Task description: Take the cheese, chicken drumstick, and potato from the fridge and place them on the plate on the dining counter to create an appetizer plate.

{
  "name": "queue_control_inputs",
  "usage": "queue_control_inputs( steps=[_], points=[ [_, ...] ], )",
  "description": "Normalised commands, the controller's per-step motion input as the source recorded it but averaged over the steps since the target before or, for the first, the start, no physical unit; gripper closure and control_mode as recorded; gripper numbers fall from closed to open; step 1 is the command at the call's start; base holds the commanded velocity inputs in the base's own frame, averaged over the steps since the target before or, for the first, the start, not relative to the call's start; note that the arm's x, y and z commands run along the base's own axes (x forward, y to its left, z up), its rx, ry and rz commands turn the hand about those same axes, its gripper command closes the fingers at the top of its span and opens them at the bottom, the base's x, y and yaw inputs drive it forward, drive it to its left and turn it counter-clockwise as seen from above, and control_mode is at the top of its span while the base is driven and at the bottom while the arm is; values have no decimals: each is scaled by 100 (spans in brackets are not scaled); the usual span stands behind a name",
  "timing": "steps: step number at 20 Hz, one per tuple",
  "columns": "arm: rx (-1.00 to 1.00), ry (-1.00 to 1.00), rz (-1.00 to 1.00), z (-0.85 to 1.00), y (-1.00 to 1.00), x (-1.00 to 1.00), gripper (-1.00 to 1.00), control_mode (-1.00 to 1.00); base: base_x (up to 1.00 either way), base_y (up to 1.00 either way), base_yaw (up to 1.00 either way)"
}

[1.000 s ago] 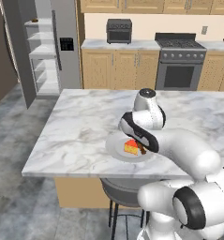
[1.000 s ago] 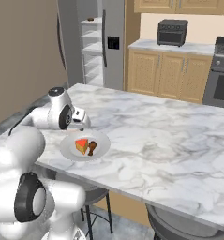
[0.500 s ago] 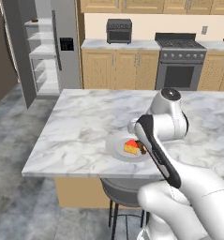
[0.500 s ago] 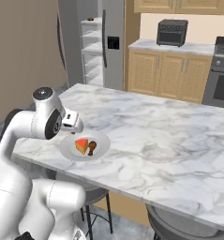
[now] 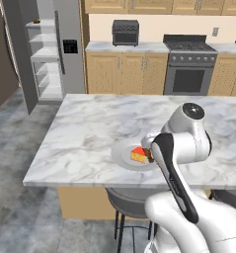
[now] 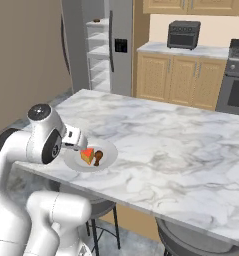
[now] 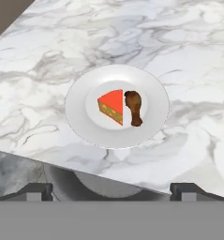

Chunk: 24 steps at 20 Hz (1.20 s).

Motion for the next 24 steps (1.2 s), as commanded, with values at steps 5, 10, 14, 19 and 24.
queue_control_inputs(
  steps=[5, 10, 14, 19, 24],
  points=[
    [0, 0, 0, 0, 0, -22, -100, 100, -7, 0, 0],
    [0, 0, 0, 0, 0, 0, -100, 100, -65, 0, 0],
    [0, 0, 0, 0, 0, 0, -100, 100, -98, 24, 0],
    [0, 0, 0, 0, 0, 0, -100, 100, -29, 95, -5],
    [0, 0, 0, 0, 0, 0, -100, 100, 32, 100, -3]
  ],
)
